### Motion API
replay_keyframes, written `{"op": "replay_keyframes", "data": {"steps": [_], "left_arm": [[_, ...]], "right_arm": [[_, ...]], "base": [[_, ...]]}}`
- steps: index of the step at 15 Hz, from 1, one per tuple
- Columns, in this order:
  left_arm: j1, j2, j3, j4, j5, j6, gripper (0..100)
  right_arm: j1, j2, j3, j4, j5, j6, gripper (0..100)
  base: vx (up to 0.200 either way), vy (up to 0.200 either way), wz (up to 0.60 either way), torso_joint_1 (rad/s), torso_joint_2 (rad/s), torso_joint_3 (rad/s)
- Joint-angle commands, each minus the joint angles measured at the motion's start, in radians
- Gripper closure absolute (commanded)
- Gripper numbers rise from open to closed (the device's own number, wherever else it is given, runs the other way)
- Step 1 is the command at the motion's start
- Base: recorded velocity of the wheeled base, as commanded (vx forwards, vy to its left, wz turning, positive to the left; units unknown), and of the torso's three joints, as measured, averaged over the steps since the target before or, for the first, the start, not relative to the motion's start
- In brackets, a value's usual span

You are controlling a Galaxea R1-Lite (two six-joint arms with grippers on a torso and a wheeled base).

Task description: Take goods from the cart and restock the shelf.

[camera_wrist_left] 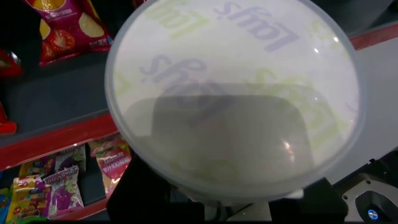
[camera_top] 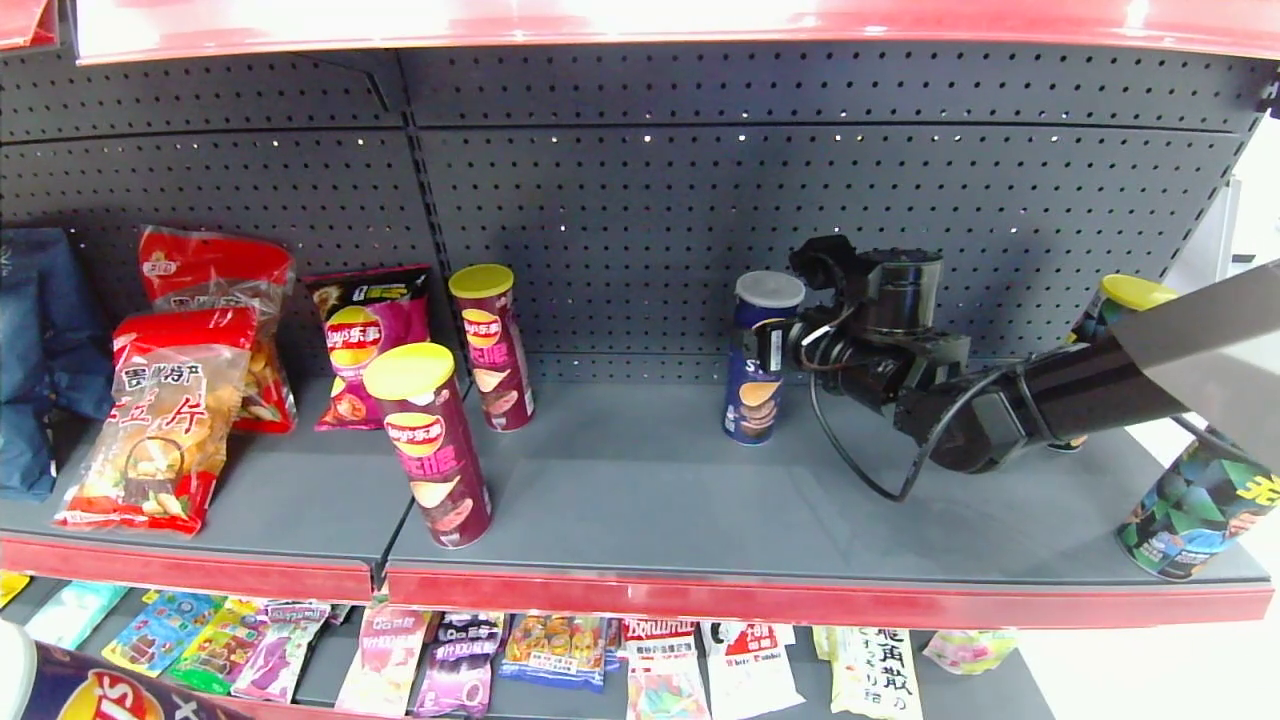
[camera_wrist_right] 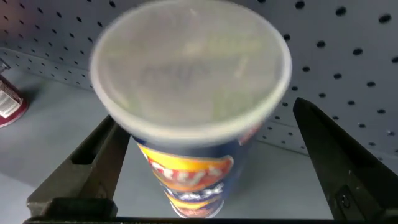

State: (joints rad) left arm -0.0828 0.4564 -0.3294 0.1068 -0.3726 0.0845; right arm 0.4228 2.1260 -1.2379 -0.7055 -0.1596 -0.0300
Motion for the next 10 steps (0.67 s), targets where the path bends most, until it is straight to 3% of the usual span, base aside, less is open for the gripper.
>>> {"op": "replay_keyframes", "data": {"steps": [1,9,10], "left_arm": [[0.000,0.011,-0.004,-0.001,0.000,0.000,100],[0.000,0.005,-0.004,0.001,0.000,0.000,100],[0.000,0.005,-0.004,0.001,0.000,0.000,100]], "right_arm": [[0.002,0.012,-0.009,0.000,0.000,-0.001,0],[0.010,0.038,-0.017,-0.005,-0.003,-0.001,0],[0.014,0.040,-0.017,-0.008,-0.005,0.001,100]], "base": [[0.000,0.000,0.00,0.000,0.00,0.000],[0.000,0.000,0.00,0.000,0.00,0.000],[0.000,0.000,0.00,0.000,0.00,0.000]]}}
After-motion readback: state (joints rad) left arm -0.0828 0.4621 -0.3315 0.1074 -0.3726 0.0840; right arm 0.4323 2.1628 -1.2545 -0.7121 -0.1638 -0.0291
